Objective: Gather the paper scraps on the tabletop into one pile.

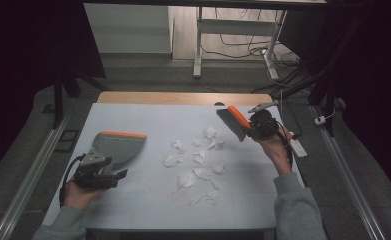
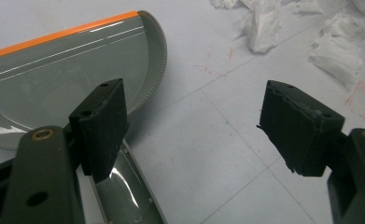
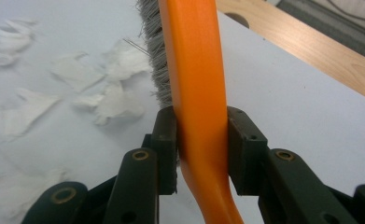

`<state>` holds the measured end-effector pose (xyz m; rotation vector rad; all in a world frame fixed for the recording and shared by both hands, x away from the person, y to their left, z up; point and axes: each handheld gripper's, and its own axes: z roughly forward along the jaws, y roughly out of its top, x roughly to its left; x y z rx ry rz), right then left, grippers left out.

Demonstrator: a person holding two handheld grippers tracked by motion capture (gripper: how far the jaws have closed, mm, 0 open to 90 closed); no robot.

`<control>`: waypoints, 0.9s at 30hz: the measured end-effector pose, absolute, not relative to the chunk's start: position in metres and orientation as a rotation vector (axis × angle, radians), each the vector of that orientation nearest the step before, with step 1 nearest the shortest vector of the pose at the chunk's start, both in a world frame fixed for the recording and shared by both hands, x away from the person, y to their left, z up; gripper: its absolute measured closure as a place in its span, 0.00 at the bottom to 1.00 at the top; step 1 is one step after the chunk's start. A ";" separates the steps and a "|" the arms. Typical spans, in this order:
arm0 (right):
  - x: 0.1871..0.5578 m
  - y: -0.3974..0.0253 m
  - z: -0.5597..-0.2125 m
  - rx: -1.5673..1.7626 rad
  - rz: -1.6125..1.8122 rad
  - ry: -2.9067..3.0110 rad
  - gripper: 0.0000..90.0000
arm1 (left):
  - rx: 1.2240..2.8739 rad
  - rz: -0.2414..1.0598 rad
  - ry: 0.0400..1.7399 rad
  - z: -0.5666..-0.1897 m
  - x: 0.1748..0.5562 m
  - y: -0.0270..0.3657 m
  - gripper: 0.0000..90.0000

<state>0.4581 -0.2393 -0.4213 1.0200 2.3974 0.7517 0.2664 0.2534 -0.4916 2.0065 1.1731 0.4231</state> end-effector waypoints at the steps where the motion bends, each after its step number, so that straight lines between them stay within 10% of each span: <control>1: 0.463 -0.237 -0.422 1.020 0.727 2.405 0.75 | 2.009 0.422 1.171 -0.492 0.266 0.253 0.27; 27: 0.518 -0.172 -0.452 0.930 0.329 2.513 0.75 | 1.990 0.391 1.172 -0.495 0.267 0.262 0.27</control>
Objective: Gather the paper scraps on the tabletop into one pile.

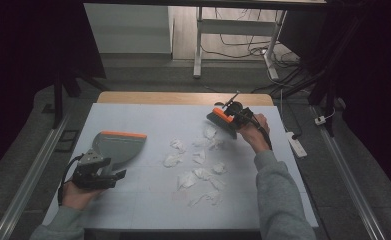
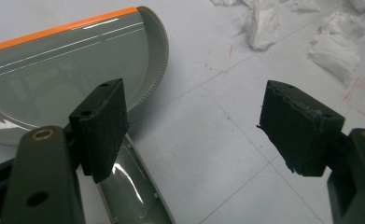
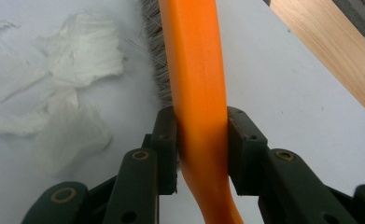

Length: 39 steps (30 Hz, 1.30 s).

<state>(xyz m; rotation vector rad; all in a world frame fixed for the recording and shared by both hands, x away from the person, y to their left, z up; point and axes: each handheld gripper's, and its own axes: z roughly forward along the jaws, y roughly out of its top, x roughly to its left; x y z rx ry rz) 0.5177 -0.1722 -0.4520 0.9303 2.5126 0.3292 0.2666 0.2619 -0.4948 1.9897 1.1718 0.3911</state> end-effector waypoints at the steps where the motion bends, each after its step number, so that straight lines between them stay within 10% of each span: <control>1: 0.518 -0.169 -0.452 0.919 0.320 2.521 0.75 | 1.986 0.390 1.171 -0.495 0.267 0.263 0.27; 24: 0.424 -0.144 -0.438 0.499 0.391 2.724 0.75 | 1.984 0.389 1.183 -0.496 0.265 0.265 0.27; 39: 0.470 -0.169 -0.433 0.794 0.454 2.527 0.75 | 1.984 0.390 1.196 -0.498 0.265 0.268 0.27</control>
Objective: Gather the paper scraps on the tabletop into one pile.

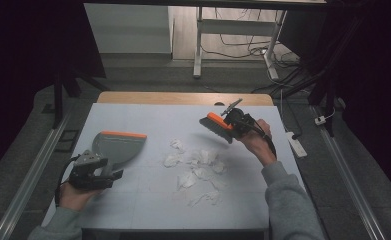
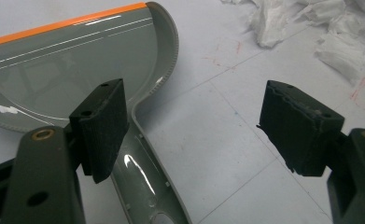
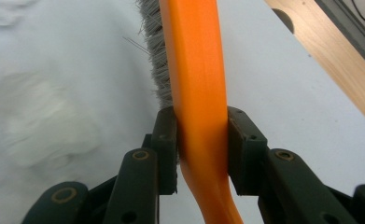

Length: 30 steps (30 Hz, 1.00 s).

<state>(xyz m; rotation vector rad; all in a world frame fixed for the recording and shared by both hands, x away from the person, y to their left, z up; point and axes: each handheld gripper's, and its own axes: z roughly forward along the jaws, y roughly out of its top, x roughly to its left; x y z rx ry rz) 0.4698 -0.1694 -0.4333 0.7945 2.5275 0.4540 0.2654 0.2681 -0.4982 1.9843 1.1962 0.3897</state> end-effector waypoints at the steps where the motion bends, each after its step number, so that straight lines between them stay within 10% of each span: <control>1: 0.474 -0.167 -0.436 0.797 0.437 2.527 0.75 | 1.985 0.390 1.197 -0.499 0.266 0.268 0.27; 30: 0.435 -0.127 -0.425 0.579 0.511 2.620 0.75 | 1.953 0.400 1.229 -0.501 0.263 0.279 0.27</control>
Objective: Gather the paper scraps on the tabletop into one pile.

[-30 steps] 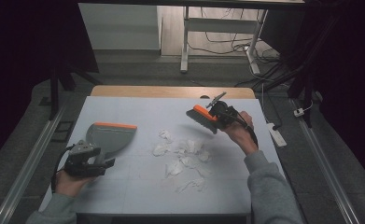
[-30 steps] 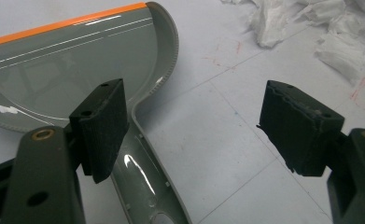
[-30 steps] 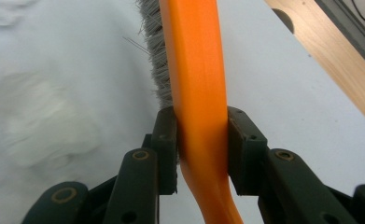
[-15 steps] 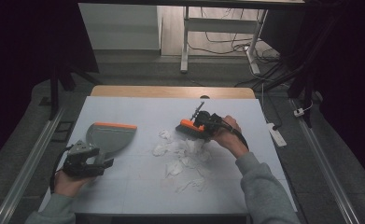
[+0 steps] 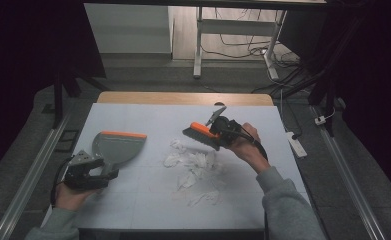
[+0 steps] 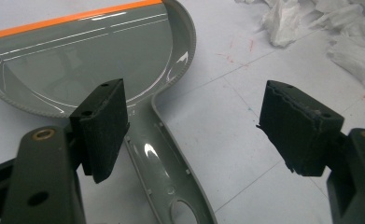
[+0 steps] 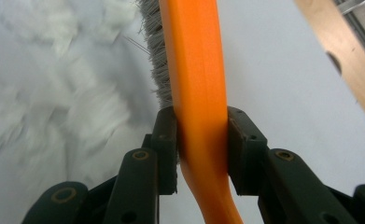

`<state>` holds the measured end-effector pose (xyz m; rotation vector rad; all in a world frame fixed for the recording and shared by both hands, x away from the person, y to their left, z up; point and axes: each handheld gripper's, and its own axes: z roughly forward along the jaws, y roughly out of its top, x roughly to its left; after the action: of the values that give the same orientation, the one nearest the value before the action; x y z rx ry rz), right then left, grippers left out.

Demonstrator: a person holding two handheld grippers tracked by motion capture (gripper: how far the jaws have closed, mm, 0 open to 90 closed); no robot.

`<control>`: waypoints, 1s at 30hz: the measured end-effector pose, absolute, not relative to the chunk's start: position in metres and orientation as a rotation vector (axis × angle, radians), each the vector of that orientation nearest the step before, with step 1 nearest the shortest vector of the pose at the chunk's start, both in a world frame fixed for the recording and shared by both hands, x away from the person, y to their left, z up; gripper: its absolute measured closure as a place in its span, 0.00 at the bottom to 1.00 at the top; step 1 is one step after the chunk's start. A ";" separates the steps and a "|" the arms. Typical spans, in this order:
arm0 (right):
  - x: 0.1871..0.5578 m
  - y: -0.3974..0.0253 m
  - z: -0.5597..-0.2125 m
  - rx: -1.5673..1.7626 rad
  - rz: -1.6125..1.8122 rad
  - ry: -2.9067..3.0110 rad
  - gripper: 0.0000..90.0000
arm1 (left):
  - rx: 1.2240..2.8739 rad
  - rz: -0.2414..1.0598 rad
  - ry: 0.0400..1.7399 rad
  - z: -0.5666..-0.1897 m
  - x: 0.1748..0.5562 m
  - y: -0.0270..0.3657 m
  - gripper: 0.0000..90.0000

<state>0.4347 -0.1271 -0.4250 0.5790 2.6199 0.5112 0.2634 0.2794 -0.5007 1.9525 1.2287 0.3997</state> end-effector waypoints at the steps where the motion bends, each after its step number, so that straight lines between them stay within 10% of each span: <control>1: 0.439 -0.122 -0.425 0.579 0.512 2.616 0.75 | 1.955 0.398 1.226 -0.500 0.263 0.279 0.28; 15: 0.478 -0.051 -0.460 0.449 0.321 2.629 0.75 | 1.963 0.394 1.215 -0.503 0.264 0.278 0.28; 30: 0.434 -0.042 -0.460 0.223 0.257 2.704 0.75 | 1.931 0.426 1.207 -0.499 0.261 0.281 0.28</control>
<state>0.4342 -0.0416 -0.4604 0.2225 2.7045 0.2566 0.2608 0.2809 -0.4993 1.9311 1.2074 0.4259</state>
